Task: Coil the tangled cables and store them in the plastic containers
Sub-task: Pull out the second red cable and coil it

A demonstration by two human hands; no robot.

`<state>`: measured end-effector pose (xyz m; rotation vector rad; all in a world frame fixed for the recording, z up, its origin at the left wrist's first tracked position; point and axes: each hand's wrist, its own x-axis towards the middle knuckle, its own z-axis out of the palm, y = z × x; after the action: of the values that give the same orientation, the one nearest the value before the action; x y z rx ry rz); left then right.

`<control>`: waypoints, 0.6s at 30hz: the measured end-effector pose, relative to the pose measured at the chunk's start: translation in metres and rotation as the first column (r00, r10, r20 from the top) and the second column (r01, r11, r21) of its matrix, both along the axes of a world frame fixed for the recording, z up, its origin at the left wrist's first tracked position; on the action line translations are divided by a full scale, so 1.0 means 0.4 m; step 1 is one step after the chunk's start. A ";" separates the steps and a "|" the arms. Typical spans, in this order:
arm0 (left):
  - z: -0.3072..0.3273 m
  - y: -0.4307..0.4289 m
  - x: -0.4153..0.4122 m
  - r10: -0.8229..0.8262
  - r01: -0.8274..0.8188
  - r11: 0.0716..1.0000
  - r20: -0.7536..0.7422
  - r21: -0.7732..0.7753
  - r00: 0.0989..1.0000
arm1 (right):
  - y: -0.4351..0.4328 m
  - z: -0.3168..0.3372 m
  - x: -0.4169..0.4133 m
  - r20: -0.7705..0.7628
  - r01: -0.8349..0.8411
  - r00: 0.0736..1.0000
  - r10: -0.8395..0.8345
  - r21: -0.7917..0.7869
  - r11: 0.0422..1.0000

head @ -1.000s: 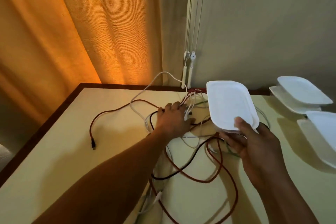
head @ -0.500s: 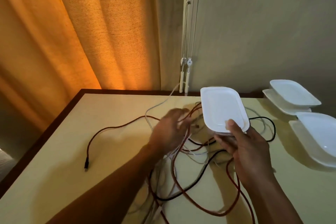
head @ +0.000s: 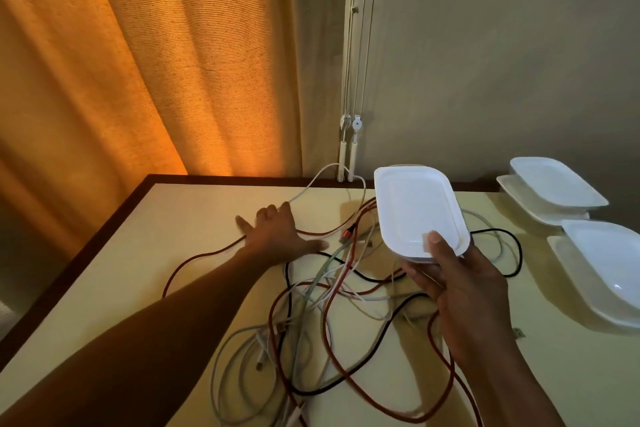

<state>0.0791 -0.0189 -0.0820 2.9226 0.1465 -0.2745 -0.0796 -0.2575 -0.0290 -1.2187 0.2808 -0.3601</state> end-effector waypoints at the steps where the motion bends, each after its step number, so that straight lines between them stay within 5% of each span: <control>1: 0.004 -0.013 -0.003 -0.023 0.023 0.999 0.009 0.027 1.000 | 0.001 0.001 -0.002 0.004 0.001 1.000 -0.001 -0.003 1.000; 7: 0.067 -0.018 -0.012 -0.059 0.040 0.992 0.159 0.121 0.985 | 0.007 0.005 -0.008 0.006 0.010 1.000 -0.010 -0.028 1.000; 12: 0.115 0.101 -0.053 0.131 -0.174 0.979 0.319 0.110 0.939 | 0.011 0.007 -0.011 -0.009 0.011 1.000 -0.012 -0.048 0.999; 15: 0.126 0.206 -0.101 0.313 -0.332 0.942 0.242 0.045 0.919 | 0.019 0.008 -0.009 -0.033 -0.001 0.999 -0.001 -0.033 0.999; 18: 0.096 0.279 -0.154 0.340 -0.340 0.938 0.015 0.069 0.940 | 0.035 0.012 0.000 -0.059 -0.034 0.998 0.034 0.010 0.999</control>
<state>0.0175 0.0928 -0.0437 2.8969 0.6664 -0.2114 -0.0796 -0.2435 -0.0242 -1.2253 0.3115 -0.2935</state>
